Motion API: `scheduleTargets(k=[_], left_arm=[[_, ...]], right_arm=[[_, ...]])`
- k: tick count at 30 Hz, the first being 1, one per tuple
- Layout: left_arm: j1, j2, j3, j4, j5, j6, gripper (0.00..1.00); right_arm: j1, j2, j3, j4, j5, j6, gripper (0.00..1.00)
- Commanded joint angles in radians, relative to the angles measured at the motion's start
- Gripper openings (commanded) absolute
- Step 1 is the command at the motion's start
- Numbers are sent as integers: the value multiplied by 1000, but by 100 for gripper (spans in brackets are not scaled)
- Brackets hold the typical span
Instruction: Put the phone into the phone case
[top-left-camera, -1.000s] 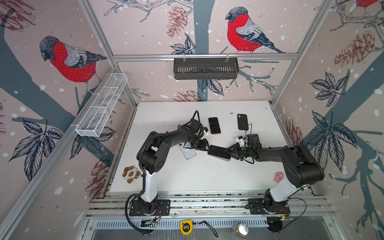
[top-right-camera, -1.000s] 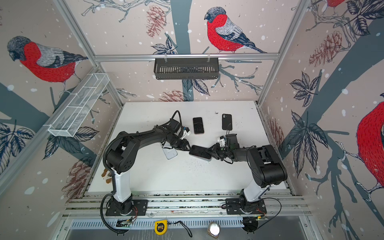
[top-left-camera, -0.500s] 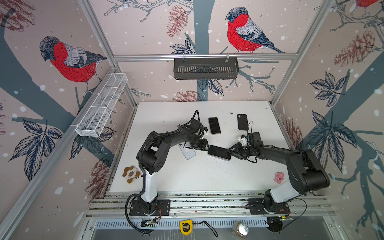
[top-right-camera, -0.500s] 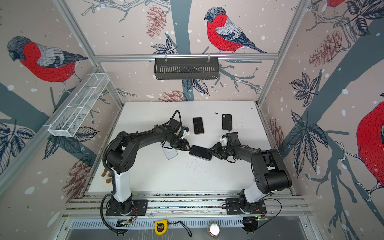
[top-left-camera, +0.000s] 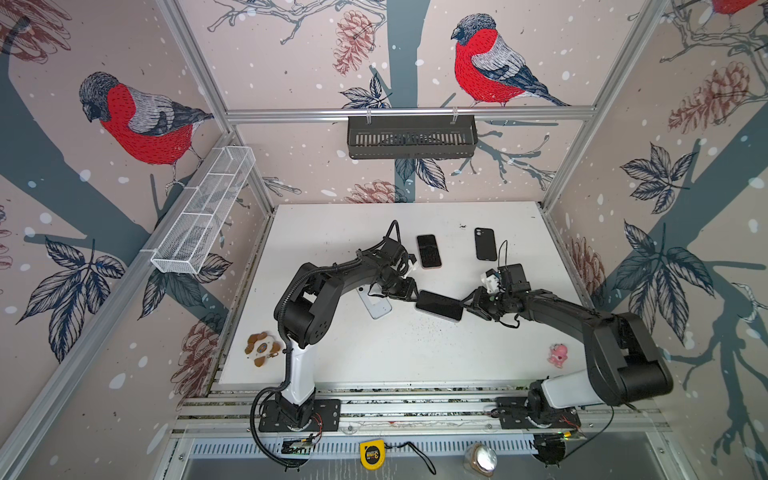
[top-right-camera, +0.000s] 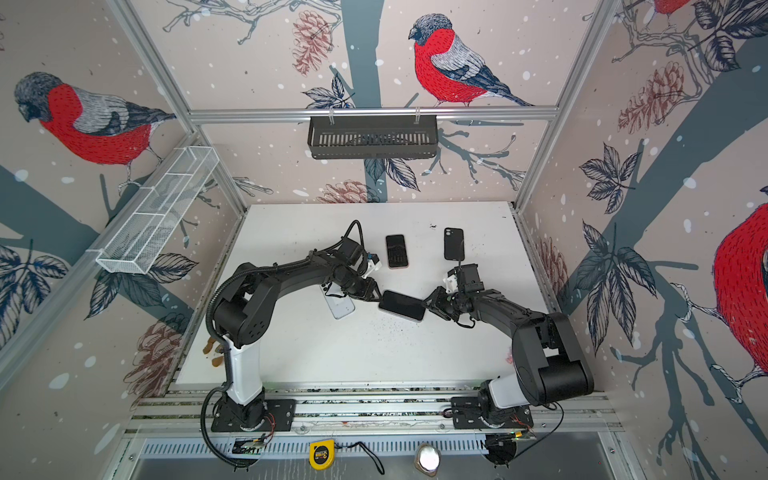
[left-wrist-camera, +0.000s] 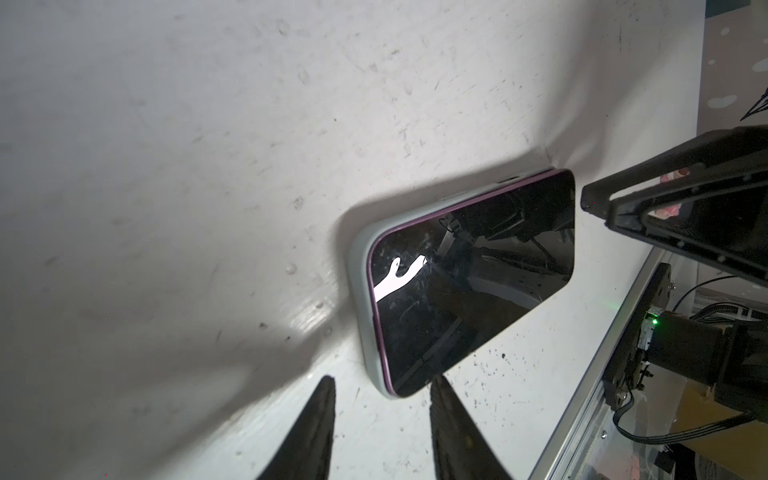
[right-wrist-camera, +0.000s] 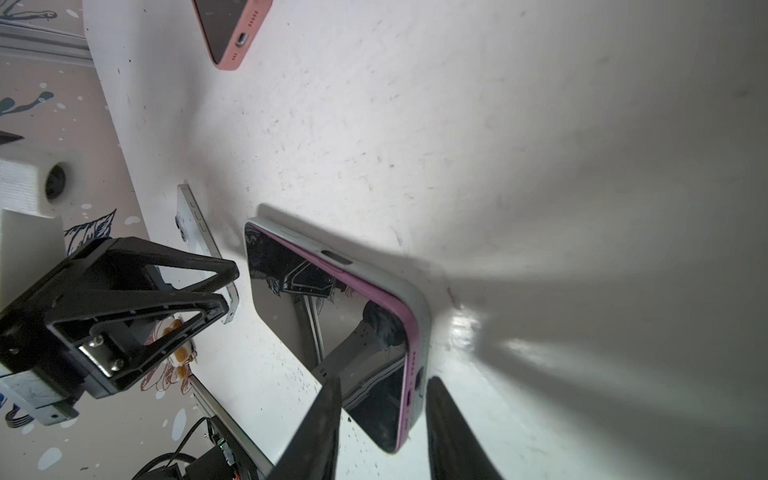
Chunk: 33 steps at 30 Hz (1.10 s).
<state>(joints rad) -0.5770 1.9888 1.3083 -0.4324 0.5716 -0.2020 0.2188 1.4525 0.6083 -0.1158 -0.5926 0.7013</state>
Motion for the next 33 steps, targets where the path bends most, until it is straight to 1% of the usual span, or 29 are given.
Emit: scheduleTargets(k=[1, 5, 9, 16, 24, 28, 33], left_arm=[[0, 4, 8, -5, -5, 15, 40], [-1, 10, 14, -14, -8, 20, 40], [0, 16, 19, -18, -10, 23, 40], [1, 36, 29, -38, -32, 30, 39], [-1, 45, 32, -31, -3, 30, 39], [-1, 45, 29, -31, 3, 32, 39], [-4, 42, 29, -32, 3, 35, 38]], right_arm=[[11, 6, -2, 0, 14, -12, 33], [44, 33, 4, 29, 11, 3, 28], [85, 60, 11, 52, 7, 19, 26], [109, 75, 13, 74, 4, 29, 25], [118, 82, 15, 94, -11, 31, 24], [130, 92, 16, 127, -32, 57, 23], [145, 104, 33, 133, -29, 69, 23]])
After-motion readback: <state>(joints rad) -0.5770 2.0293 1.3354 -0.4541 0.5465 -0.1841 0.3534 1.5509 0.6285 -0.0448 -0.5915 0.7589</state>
